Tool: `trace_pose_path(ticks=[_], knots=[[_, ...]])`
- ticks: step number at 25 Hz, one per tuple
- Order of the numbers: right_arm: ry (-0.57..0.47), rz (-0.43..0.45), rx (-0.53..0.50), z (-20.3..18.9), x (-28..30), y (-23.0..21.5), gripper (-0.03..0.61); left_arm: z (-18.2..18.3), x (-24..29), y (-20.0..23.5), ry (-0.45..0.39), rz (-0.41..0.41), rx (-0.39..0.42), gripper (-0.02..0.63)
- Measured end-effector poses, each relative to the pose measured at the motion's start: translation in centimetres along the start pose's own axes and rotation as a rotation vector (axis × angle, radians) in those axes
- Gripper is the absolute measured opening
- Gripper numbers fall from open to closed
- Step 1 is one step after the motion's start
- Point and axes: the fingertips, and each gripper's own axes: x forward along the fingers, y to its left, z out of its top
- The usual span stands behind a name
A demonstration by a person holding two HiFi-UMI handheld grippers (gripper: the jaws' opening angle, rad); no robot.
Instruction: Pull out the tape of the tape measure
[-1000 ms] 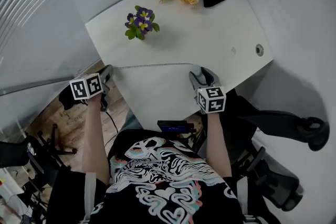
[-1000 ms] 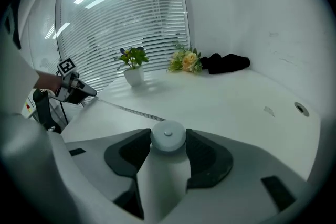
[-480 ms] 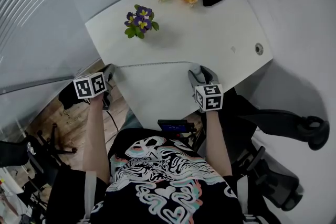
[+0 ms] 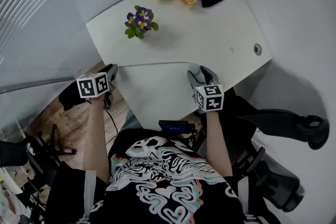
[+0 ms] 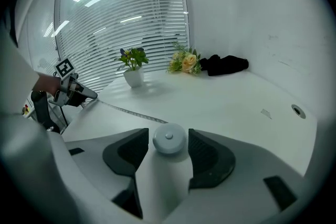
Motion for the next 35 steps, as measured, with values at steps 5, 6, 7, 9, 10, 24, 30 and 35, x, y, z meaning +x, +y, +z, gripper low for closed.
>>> trace_pose_path(ticks=[5,6,7,9,10,24,30,35], knots=[[-0.041,-0.014,0.051,0.9,-1.1,-0.3,0.239,0.4,-0.3,-0.5,-0.036,0.021,0.019,0.143],[-0.050,-0.020,0.055,1.2,-1.4,-0.3,0.235,0.6,-0.5,-0.8,-0.056,0.024,0.023,0.144],[-0.062,-0.025,0.060,1.4,-1.7,-0.3,0.232,1.0,-0.7,-1.1,-0.077,0.028,0.031,0.144],[-0.088,-0.027,0.076,2.0,-2.2,-0.2,0.232,1.7,-1.2,-1.9,-0.117,0.029,0.053,0.144],[-0.099,-0.025,0.082,2.2,-2.5,0.0,0.233,2.0,-1.4,-2.4,-0.134,0.025,0.064,0.143],[-0.201,0.056,0.148,4.7,-5.6,2.1,0.105,4.0,-4.8,-8.8,-0.318,-0.053,0.146,0.064],[-0.281,0.041,0.106,7.1,-7.1,3.1,0.003,6.1,-7.1,-11.2,-0.406,-0.097,0.165,0.007],[-0.371,0.020,0.098,9.8,-9.3,3.7,0.002,8.0,-9.8,-13.1,-0.513,-0.141,0.203,0.002]])
